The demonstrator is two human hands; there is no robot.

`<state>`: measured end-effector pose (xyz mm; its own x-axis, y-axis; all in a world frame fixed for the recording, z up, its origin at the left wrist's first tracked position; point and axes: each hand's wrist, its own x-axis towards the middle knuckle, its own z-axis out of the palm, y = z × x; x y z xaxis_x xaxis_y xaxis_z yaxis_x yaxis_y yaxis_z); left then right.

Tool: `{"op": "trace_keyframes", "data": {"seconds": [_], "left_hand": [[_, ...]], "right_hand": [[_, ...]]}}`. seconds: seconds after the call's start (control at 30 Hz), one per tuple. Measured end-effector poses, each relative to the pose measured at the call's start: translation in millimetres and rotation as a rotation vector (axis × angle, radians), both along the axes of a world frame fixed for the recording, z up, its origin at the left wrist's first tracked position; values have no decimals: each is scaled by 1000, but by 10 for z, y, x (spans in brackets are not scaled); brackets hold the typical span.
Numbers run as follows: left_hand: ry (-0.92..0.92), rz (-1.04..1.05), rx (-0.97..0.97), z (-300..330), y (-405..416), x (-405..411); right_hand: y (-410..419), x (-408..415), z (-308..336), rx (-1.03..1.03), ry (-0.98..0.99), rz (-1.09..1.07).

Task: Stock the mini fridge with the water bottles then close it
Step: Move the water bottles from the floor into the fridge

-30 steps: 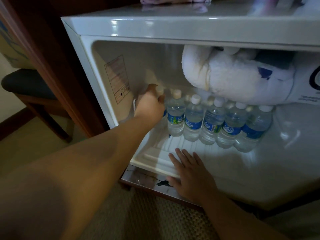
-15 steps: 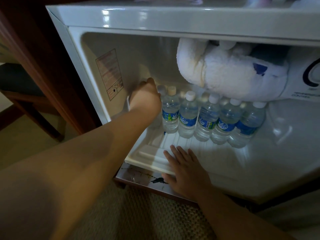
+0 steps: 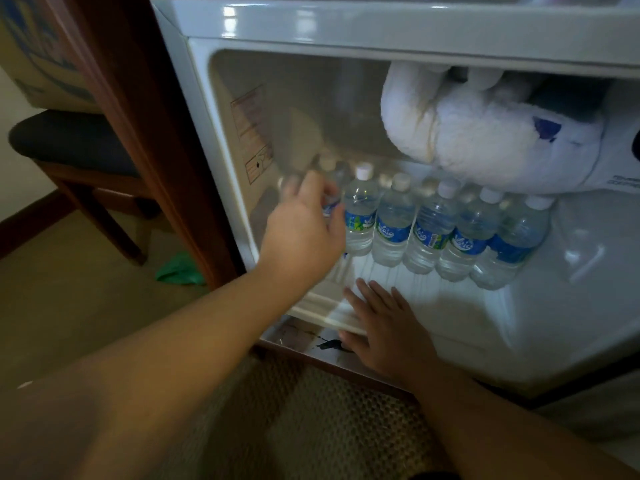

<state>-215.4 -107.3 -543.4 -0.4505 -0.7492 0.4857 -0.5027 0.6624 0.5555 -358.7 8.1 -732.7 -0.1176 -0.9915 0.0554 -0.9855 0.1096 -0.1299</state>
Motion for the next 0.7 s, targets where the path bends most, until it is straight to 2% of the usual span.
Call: {"op": "trace_keyframes", "data": {"seconds": [0.07,0.13,0.2,0.3,0.37,0.47,0.53,0.63,0.7], "left_hand": [[-132,-91,221,-118,247,300],[-363,-139,454,-247,386,634],[-541,-130,557,-315,369,1007],[-624,-1,565,-285,120,1609],[-624,99,555,-251,-78,2018],[-676,213,463,-222,-243,2585],[-720,276,352,-227,-282,2887],[-775,345,221,-296,-356,3291],[-807,389,219,-383,-411,3554]], "right_hand": [[-3,-5,5,26,18,3],[-12,1,16,23,40,3],[-29,22,70,52,38,-13],[-101,97,113,168,78,-53],[-157,240,179,130,130,-57],[-260,675,320,-128,140,188],[-380,1107,470,-189,60,367],[-598,1861,727,43,-20,549],[-717,2341,769,240,-76,565]]}}
